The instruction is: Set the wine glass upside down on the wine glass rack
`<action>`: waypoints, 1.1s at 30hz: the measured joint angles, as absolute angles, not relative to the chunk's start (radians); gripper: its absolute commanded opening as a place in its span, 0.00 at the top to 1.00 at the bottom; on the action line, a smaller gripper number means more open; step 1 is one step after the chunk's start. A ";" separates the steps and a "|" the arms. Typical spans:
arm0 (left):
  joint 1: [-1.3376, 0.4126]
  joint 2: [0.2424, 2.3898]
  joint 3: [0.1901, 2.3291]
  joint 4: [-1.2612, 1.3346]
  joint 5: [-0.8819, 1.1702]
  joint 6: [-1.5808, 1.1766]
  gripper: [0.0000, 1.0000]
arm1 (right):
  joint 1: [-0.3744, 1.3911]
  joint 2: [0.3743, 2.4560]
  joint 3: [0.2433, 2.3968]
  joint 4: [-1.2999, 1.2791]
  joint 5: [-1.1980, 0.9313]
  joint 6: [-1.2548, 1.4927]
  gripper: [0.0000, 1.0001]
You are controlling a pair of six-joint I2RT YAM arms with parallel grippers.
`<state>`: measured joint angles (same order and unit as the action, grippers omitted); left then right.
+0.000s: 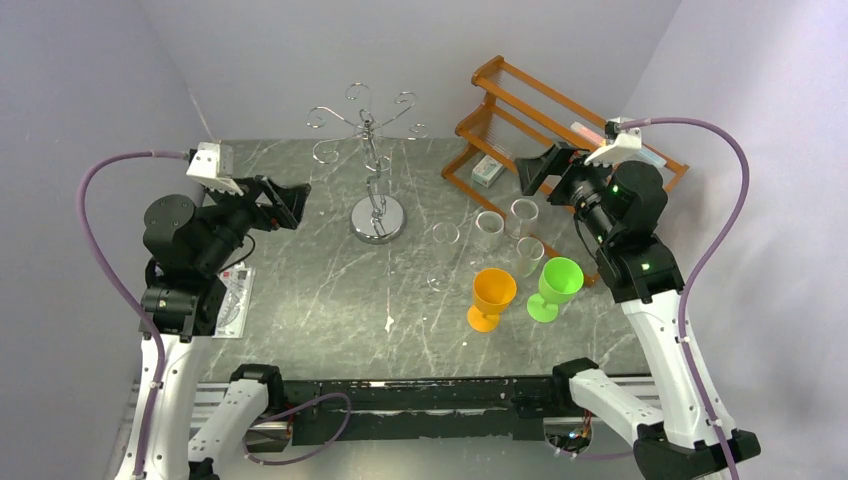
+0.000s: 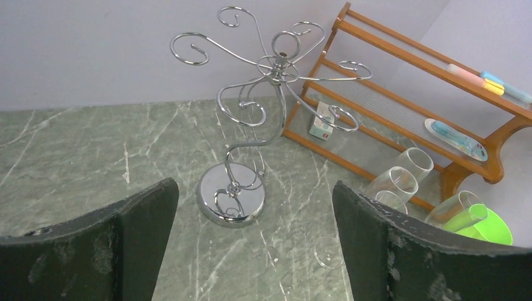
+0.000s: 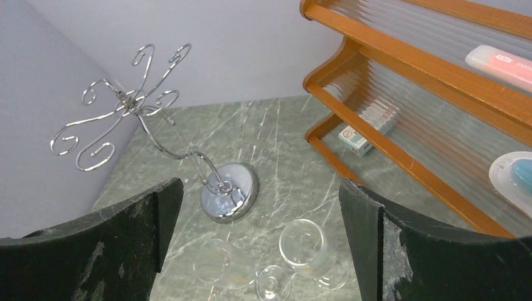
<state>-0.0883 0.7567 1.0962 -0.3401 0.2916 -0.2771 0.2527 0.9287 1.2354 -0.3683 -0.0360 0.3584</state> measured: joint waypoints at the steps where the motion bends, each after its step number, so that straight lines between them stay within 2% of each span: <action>1: -0.088 0.759 1.096 -0.340 0.290 -0.278 0.03 | 0.253 0.930 1.235 -0.370 -0.036 0.359 0.00; 11: -0.088 0.778 1.076 -0.341 0.273 -0.293 0.04 | 0.252 0.948 1.232 -0.368 -0.068 0.366 0.01; 14: -0.088 0.777 1.064 -0.341 0.270 -0.304 0.03 | 0.256 0.957 1.200 -0.335 -0.134 0.369 0.04; 16: -0.088 0.774 1.057 -0.341 0.261 -0.312 0.03 | 0.274 0.964 1.172 -0.316 -0.168 0.377 0.10; 23: -0.088 0.744 1.018 -0.344 0.204 -0.339 0.04 | 0.601 1.144 1.213 -0.335 -0.031 0.356 0.17; 26: -0.088 0.735 1.007 -0.345 0.193 -0.348 0.04 | 0.711 1.222 1.226 -0.360 0.046 0.342 0.27; 31: -0.088 0.725 0.985 -0.345 0.181 -0.358 0.07 | 0.778 1.335 1.252 -0.419 0.149 0.310 0.57; 33: -0.088 0.726 0.977 -0.345 0.176 -0.359 0.07 | 0.793 1.375 1.271 -0.441 0.169 0.303 0.62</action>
<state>-0.0883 0.7258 0.9771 -0.3454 0.1761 -0.3588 0.7929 1.3746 1.2713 -0.4412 0.1692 0.3031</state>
